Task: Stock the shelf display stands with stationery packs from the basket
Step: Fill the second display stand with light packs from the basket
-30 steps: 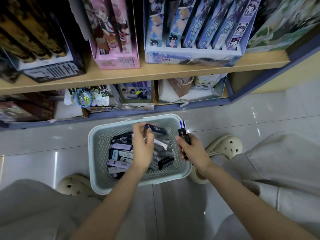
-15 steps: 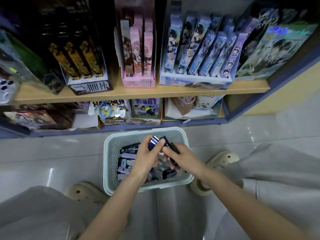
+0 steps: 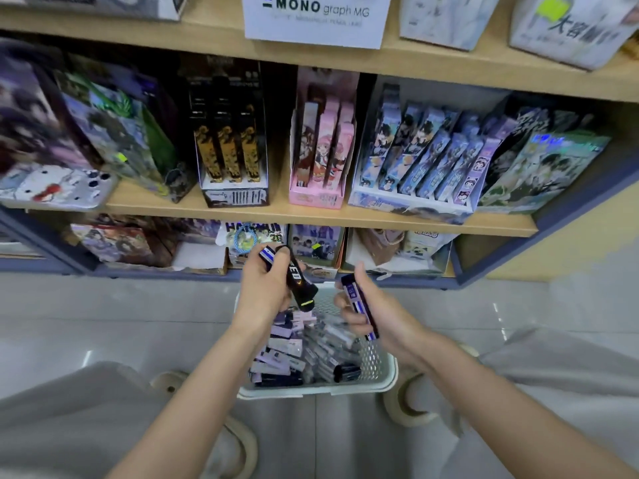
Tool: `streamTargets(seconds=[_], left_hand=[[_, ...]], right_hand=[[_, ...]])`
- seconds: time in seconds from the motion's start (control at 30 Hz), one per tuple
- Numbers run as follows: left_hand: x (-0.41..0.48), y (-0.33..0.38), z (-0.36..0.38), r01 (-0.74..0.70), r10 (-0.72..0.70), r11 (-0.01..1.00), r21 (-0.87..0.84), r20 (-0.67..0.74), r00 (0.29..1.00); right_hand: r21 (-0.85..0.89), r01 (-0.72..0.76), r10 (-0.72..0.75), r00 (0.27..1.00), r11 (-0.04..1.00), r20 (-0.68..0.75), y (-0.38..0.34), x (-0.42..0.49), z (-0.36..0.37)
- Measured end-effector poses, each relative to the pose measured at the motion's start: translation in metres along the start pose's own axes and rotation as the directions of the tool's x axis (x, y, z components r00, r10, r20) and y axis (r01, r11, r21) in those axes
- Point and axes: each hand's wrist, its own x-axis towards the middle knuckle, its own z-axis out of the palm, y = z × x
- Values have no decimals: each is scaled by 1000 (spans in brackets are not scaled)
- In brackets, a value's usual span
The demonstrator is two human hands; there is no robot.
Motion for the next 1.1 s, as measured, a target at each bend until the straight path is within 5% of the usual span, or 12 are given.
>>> streamTargets(seconds=[0.17, 0.33, 0.47, 0.53, 0.67, 0.8, 0.9, 1.1], left_hand=[[4, 35, -20, -73, 78, 991, 108, -37, 996], [0, 68, -33, -191, 180, 974, 123, 95, 979], [3, 92, -44, -286, 268, 945, 160, 126, 955], [5, 104, -47, -319, 302, 937, 145, 125, 945], [6, 124, -49, -377, 370, 924, 59, 102, 923], [11, 141, -47, -417, 418, 909, -23, 68, 906], [14, 157, -44, -465, 468, 883, -68, 45, 883], [16, 198, -30, -506, 527, 832, -227, 38, 849]], right_hand=[[30, 84, -84, 996, 996, -21, -27, -7, 13], [-350, 209, -222, 975, 913, 4, -45, -12, 34], [-457, 302, -318, 947, 837, 44, -78, -21, 53], [-609, 377, -412, 907, 698, 89, -103, -28, 61], [-779, 519, -680, 714, 352, 167, -156, -38, 73], [-748, 593, -846, 527, 298, 82, -215, -43, 83], [-757, 636, -951, 300, 148, 67, -252, -40, 87], [-776, 630, -999, -25, -33, 23, -312, -30, 97]])
